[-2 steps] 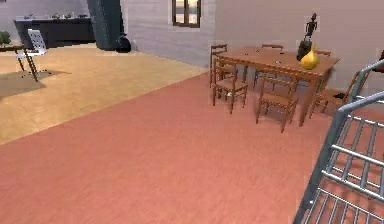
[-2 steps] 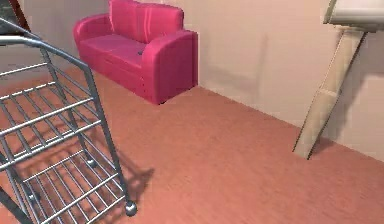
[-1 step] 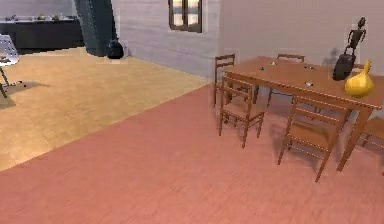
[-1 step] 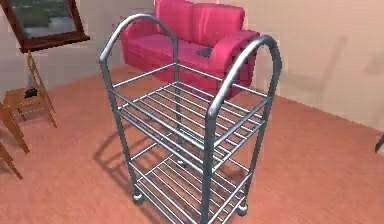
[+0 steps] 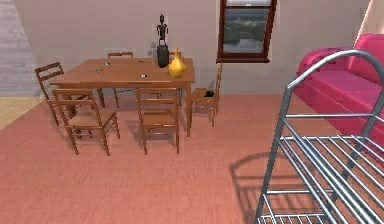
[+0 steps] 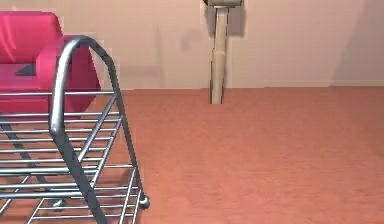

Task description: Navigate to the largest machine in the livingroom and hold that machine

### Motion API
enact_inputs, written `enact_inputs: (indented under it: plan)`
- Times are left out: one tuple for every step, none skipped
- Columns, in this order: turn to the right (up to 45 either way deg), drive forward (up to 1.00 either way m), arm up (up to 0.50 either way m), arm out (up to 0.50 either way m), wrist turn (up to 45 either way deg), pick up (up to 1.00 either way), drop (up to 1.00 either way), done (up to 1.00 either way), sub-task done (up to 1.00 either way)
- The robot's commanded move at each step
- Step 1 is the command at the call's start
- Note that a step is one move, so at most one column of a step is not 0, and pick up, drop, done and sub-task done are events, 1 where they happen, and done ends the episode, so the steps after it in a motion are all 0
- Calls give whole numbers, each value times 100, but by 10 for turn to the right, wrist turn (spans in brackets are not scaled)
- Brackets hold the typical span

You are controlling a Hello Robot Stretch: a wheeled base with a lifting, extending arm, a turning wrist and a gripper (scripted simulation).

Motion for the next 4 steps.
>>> enact_inputs:
  plan:
    - [0,100,0,0,0,0,0,0,0]
    - [90,0,0,0,0,0,0,0,0]
    - [0,10,0,0,0,0,0,0,0]
    - [270,0,0,0,0,0,0,0,0]
